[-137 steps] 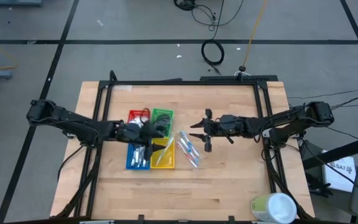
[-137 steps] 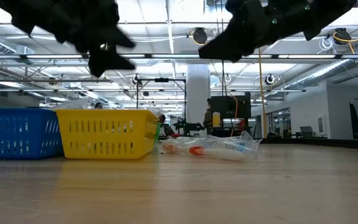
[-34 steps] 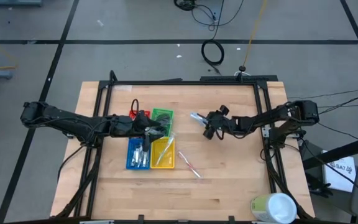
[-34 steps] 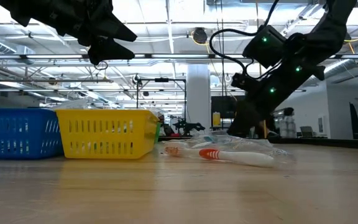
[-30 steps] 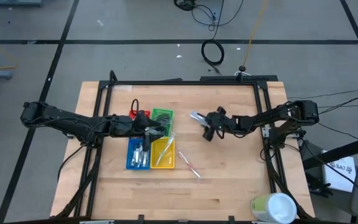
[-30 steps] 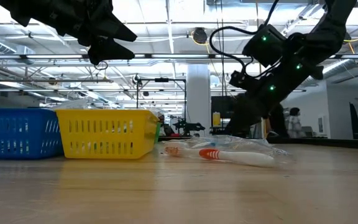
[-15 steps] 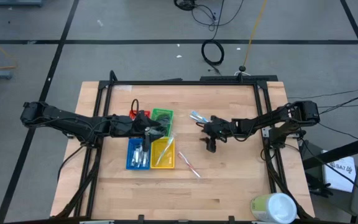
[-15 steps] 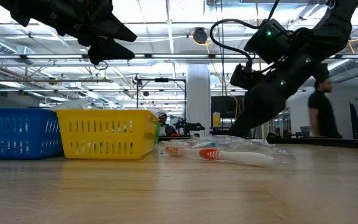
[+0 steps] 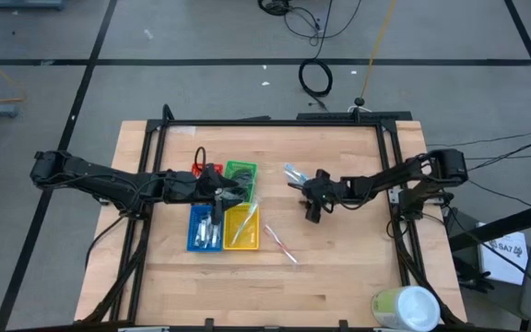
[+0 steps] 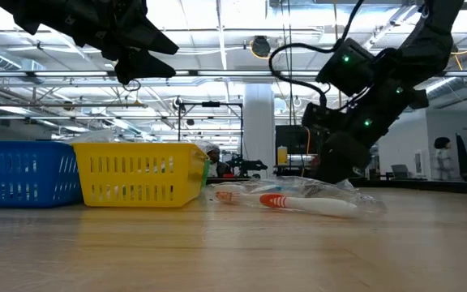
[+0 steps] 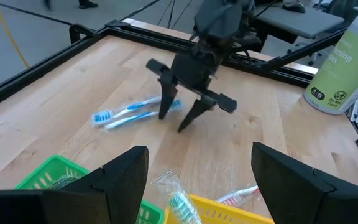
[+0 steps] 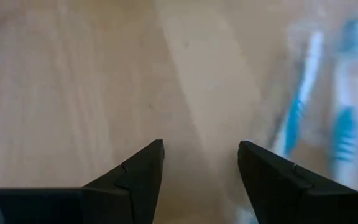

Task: Pick & Place Travel size toiletries
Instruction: Put the blue toothbrush into the yellow bin

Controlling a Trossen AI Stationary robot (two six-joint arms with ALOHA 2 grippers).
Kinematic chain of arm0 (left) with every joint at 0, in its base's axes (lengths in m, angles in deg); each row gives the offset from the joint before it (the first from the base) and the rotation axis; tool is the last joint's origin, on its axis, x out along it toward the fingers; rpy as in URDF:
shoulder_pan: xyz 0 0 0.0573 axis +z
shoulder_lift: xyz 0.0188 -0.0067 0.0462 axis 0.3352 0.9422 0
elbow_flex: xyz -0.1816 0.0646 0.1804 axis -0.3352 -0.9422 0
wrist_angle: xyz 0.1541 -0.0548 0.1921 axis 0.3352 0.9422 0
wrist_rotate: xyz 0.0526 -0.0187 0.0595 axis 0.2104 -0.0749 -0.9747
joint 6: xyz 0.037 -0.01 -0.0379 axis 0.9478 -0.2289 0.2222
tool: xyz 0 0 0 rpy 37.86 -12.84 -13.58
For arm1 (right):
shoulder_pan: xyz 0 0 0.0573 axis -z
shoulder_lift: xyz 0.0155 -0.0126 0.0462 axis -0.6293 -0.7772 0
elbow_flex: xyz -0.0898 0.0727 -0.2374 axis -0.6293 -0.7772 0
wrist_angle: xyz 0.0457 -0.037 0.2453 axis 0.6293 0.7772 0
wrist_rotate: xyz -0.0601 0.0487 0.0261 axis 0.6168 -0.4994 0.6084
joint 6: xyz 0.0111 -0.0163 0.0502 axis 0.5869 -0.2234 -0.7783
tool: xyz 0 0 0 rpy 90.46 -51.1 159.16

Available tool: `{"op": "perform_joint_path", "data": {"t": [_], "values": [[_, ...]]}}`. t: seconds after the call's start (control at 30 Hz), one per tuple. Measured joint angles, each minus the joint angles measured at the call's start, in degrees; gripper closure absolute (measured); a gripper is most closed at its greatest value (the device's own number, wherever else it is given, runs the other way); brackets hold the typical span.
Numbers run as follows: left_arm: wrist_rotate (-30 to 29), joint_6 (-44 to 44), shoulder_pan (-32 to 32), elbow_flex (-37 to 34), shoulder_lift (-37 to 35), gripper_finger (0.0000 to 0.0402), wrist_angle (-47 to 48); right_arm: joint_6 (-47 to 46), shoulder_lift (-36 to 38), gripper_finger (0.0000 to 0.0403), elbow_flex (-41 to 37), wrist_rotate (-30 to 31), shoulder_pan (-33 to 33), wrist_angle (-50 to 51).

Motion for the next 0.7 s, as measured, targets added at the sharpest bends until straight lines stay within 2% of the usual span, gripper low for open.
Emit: {"op": "perform_joint_path", "data": {"t": [0.1,0.3,0.37,0.43,0.5,0.57,0.67,0.7], "values": [[0.0,0.0,0.0,0.0,0.0,0.0121,-0.01,-1.91,-0.95,0.0207,0.14,-7.03,-0.14,0.26],[0.02,0.09,0.0,0.0,0.0,0.0121,0.0,-5.16,0.43,0.0207,-0.32,-28.9,-1.79,-4.09],[0.02,0.09,0.0,0.0,0.0,0.0121,0.0,-4.46,1.65,0.0207,-0.34,-31.67,-2.41,-6.73],[0.02,0.11,0.0,0.0,0.0,0.0121,0.03,-2.78,3.53,0.0207,-0.18,-31.29,-2.84,-8.58],[0.02,0.11,-0.02,0.0,0.0,0.0121,0.24,-1.66,4.94,0.0207,-0.16,-28.34,-3.14,-8.6],[0.02,0.07,0.0,0.0,0.0,0.0121,0.45,-1.95,6.36,0.0207,-0.21,-21.75,-3.55,-7.89],[0.02,-0.04,-0.02,0.0,0.0,0.0121,0.61,-2.85,7.5,0.0207,-0.1,-8.38,-5.16,-4.05],[0.02,-0.04,-0.02,0.0,0.0,0.0121,0.74,-2.95,7.31,0.0207,-0.12,-6.26,-5.85,-2.27]]}}
